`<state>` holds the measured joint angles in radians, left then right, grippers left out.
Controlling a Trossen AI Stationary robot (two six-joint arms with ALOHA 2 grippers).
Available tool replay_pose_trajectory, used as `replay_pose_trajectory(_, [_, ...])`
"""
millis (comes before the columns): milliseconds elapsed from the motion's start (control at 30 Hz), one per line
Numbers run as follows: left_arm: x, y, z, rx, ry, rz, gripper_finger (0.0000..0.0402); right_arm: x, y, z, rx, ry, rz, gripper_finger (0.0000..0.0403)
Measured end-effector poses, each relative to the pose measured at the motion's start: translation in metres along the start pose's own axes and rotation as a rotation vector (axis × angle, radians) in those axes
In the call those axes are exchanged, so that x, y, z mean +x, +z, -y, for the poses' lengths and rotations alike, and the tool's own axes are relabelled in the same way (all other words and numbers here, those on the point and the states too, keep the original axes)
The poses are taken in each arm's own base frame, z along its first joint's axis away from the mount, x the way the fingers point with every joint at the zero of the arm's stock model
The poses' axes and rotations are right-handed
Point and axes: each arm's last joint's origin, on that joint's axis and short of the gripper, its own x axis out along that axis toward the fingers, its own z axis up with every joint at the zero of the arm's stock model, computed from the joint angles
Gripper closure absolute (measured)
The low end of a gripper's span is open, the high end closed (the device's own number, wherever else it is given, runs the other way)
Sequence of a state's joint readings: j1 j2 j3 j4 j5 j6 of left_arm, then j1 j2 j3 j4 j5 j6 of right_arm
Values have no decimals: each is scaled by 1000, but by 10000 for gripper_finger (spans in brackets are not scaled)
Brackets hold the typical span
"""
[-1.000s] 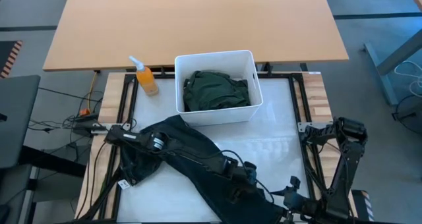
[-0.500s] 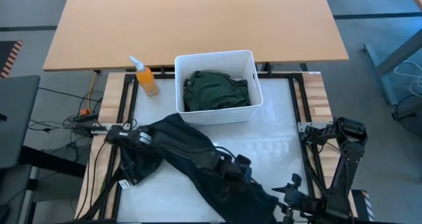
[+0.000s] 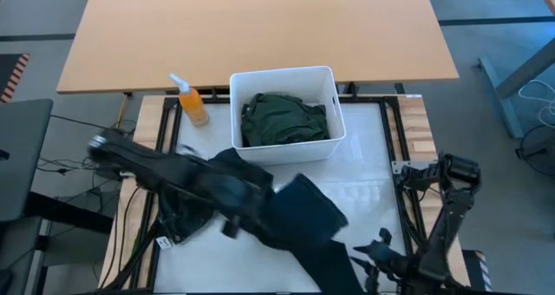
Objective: Fold laundry
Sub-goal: Fold the dark blue jeans
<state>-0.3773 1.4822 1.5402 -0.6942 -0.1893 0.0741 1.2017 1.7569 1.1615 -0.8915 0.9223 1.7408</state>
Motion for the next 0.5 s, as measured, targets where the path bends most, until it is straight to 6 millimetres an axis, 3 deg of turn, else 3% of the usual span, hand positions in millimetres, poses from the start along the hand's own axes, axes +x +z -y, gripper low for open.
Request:
replay_pose_trajectory(133, [-53, -28, -1, -63, 66, 277, 401, 29, 2, 17, 101, -122, -76, 223])
replay_pose_trajectory(300, [-88, -70, -7, -114, 96, 492, 401, 60, 11, 26, 102, -207, -216, 184])
replay_pose_trajectory(500, [-122, -96, -13, -150, 108, 611, 401, 75, 16, 18, 48, -111, -325, 150])
